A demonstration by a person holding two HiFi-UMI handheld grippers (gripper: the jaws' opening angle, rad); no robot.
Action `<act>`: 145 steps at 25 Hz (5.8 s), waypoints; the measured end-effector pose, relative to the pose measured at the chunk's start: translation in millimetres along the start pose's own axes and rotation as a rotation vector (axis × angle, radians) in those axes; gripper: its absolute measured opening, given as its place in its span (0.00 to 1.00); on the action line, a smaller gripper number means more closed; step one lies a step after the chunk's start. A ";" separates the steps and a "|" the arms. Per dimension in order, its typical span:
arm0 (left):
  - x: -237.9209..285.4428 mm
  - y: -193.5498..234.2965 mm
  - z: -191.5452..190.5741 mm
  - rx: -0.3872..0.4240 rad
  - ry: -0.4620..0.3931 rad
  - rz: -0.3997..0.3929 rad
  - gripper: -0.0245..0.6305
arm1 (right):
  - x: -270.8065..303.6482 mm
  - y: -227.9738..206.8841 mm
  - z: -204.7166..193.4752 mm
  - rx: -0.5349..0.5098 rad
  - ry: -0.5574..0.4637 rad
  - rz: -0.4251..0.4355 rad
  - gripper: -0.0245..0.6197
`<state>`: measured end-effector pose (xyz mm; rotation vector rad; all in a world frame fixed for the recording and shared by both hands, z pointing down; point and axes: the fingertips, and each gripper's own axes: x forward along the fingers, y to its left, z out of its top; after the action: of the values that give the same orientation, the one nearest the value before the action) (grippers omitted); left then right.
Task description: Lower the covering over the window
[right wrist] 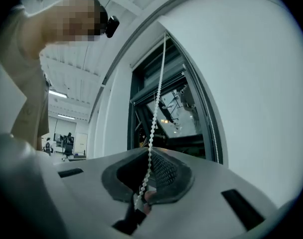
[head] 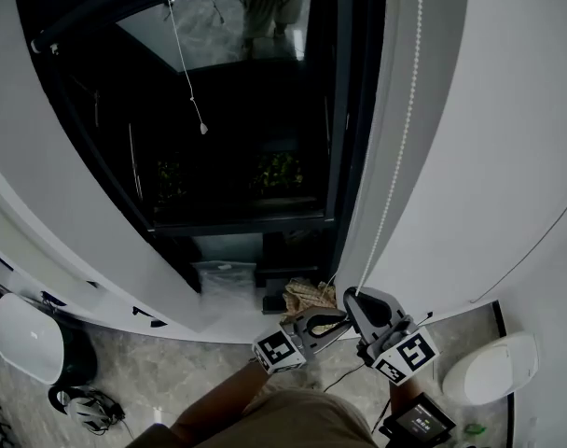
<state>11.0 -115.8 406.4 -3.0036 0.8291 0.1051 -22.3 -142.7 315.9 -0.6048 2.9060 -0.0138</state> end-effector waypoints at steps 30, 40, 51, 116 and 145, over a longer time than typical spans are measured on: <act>-29.1 56.3 -13.6 0.030 0.068 0.160 0.06 | -10.4 -1.0 -47.8 0.087 0.128 0.177 0.25; -24.4 25.9 -26.1 0.038 0.084 0.125 0.06 | 34.4 -0.5 -13.1 -0.001 0.028 0.037 0.05; -35.0 60.0 123.4 -0.017 -0.267 0.095 0.33 | 18.3 -0.1 -23.1 -0.157 0.077 -0.055 0.04; -301.1 60.3 -54.2 -0.114 0.016 0.784 0.25 | 9.1 32.2 -140.6 -0.027 0.217 -0.218 0.30; -433.0 -73.5 -68.6 -0.217 -0.033 0.838 0.12 | -76.6 193.0 -129.6 -0.107 0.157 -0.417 0.29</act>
<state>-318.1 166.0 506.0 -2.5763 2.1112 0.2645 -51.5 61.4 447.8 -1.2704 2.8805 0.0429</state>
